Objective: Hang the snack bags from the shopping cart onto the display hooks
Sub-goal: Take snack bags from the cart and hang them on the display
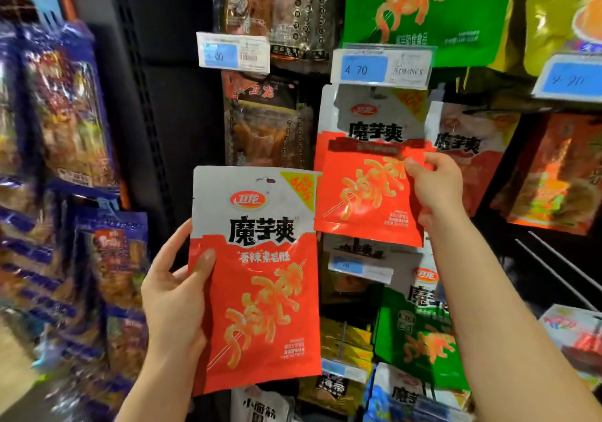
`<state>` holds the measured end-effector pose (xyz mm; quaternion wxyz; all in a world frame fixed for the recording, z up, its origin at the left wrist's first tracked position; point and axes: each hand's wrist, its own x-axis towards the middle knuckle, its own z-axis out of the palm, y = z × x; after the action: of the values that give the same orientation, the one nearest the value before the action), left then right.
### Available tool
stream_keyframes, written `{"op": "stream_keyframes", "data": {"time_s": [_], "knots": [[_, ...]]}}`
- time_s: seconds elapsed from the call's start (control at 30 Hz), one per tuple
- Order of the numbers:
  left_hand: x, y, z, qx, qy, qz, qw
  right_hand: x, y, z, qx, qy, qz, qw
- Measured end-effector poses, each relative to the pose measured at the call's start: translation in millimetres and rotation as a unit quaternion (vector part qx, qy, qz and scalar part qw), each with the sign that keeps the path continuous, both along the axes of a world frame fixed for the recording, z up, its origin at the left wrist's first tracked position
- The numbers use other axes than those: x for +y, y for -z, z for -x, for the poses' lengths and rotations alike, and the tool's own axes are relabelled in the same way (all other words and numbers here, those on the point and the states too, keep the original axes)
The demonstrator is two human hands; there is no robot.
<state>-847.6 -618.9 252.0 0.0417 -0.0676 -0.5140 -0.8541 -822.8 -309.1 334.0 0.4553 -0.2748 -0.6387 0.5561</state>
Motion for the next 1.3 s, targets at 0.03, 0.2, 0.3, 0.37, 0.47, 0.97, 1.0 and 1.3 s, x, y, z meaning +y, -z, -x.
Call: {"op": "stream_keyframes", "data": {"time_s": [0.03, 0.2, 0.3, 0.37, 0.47, 0.97, 1.0, 1.3], "knots": [[-4.2, 1.1, -2.2, -0.002, -0.008, 0.002, 1.000, 3.6, 2.4, 6.0, -0.014, 0.014, -0.005, 1.000], [-12.3, -2.6, -12.3, -0.004, -0.026, -0.008, 1.000, -3.2, 16.3, 11.9, -0.108, 0.087, -0.119, 0.983], [-5.1, -6.1, -17.4, -0.002, -0.027, -0.014, 1.000, -33.1, 20.7, -10.3, 0.035, 0.116, -0.163, 0.979], [4.0, -8.8, -20.7, -0.003, -0.027, -0.018, 0.999, -63.6, 25.9, -26.6, 0.108, 0.028, -0.165, 0.980], [19.3, -11.6, -27.3, 0.000, -0.015, -0.018, 1.000, -106.2, 37.4, -41.9, 0.056, -0.204, -0.098, 0.972], [31.6, -12.2, -36.2, 0.020, -0.001, -0.010, 1.000, -42.3, -5.8, -46.2, 0.091, -0.105, -0.193, 0.971], [30.7, -11.8, -35.5, 0.019, -0.004, -0.010, 1.000, -41.4, -10.1, -43.5, 0.093, -0.098, -0.196, 0.971], [8.7, -6.3, -28.7, 0.007, -0.045, -0.016, 0.999, -28.2, -37.1, -16.8, 0.049, -0.061, -0.245, 0.966]]}}
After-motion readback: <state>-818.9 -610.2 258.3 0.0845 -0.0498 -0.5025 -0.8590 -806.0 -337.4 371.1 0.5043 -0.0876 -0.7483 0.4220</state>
